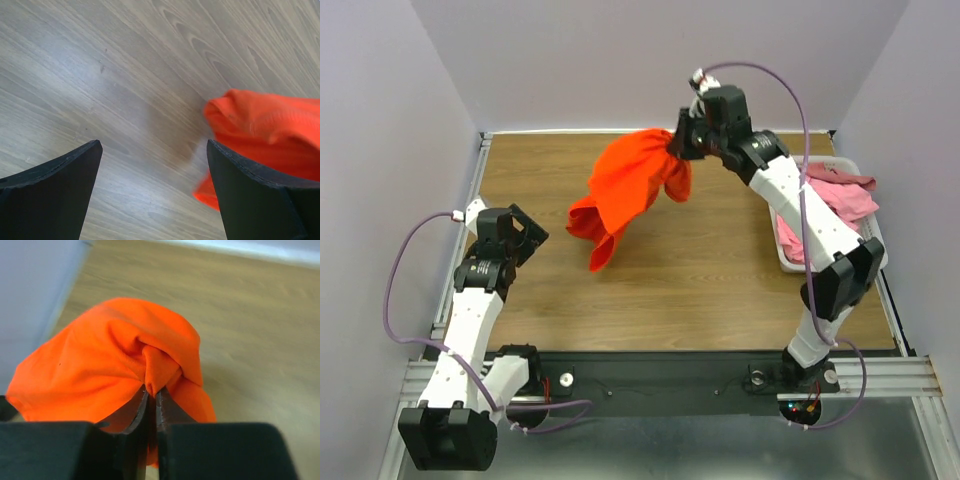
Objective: Fold and stack the t-shirts
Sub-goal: Move the tshirt to the center of the board
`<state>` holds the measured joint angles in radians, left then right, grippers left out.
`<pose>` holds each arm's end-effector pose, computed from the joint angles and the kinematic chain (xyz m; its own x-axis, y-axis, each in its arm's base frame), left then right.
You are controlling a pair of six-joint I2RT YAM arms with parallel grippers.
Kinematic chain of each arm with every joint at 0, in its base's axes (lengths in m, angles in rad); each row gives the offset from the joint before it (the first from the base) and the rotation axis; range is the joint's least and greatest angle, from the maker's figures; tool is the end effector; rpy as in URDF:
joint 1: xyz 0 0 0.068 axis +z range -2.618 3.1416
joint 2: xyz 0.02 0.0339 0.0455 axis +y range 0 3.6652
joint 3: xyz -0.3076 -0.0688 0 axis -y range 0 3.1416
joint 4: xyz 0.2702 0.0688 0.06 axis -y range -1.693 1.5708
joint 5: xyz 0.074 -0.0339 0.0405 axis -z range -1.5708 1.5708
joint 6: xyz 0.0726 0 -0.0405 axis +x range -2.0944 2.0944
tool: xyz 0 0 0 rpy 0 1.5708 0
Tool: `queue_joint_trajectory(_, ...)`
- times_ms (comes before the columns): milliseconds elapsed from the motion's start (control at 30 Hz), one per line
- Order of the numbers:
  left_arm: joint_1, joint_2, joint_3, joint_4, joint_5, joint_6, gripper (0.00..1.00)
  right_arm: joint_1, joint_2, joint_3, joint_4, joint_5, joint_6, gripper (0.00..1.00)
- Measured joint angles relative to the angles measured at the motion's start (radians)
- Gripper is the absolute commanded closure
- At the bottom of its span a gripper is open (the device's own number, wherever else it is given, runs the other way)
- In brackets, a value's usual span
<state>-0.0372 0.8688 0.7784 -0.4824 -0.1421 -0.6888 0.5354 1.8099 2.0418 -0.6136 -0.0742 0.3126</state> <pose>0.2187 0.0021 0.3047 -0.3659 -0.6160 -0.6976 -0.4077 0.7799 -0.4749 0.4083 0.2484 0.4783 -0.4795 0.0721 -0.8746 -0.4419 0.8412 0.3117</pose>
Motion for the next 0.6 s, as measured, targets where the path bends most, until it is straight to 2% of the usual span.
queue_joint_trajectory(33, 0.0, 0.0, 0.0, 0.0, -0.005, -0.005, 0.02, -0.008, -0.023, -0.072, 0.0, 0.043, 0.011, 0.71)
queue_joint_trajectory(67, 0.0, 0.0, 0.0, 0.0, -0.014, -0.012, 0.02, -0.026, -0.059, -0.186, 0.011, 0.087, 0.031, 0.51)
queue_joint_trajectory(133, 0.0, 0.002, 0.0, 0.0, -0.027, -0.023, 0.02, -0.066, -0.114, -0.367, 0.021, 0.137, 0.069, 0.38)
queue_joint_trajectory(167, 0.0, 0.006, 0.0, 0.0, -0.032, -0.027, 0.02, -0.093, -0.133, -0.456, 0.025, 0.159, 0.082, 0.28)
queue_joint_trajectory(233, 0.0, 0.017, 0.0, 0.0, -0.036, -0.032, 0.02, -0.156, -0.14, -0.615, 0.029, 0.204, 0.109, 0.18)
queue_joint_trajectory(267, 0.0, 0.028, -0.002, 0.002, -0.035, -0.035, 0.02, -0.174, -0.137, -0.667, 0.029, 0.217, 0.119, 0.0)
queue_joint_trajectory(333, 0.0, 0.043, -0.02, 0.026, -0.021, -0.037, 0.02, -0.202, -0.137, -0.764, 0.025, 0.231, 0.127, 0.0)
queue_joint_trajectory(433, 0.0, 0.07, -0.066, 0.064, 0.02, -0.038, 0.02, -0.184, -0.17, -0.825, 0.037, 0.224, 0.118, 0.0)
queue_joint_trajectory(600, -0.045, 0.144, -0.139, 0.142, 0.093, -0.051, 0.03, -0.051, -0.288, -0.848, 0.105, 0.24, 0.087, 0.0)
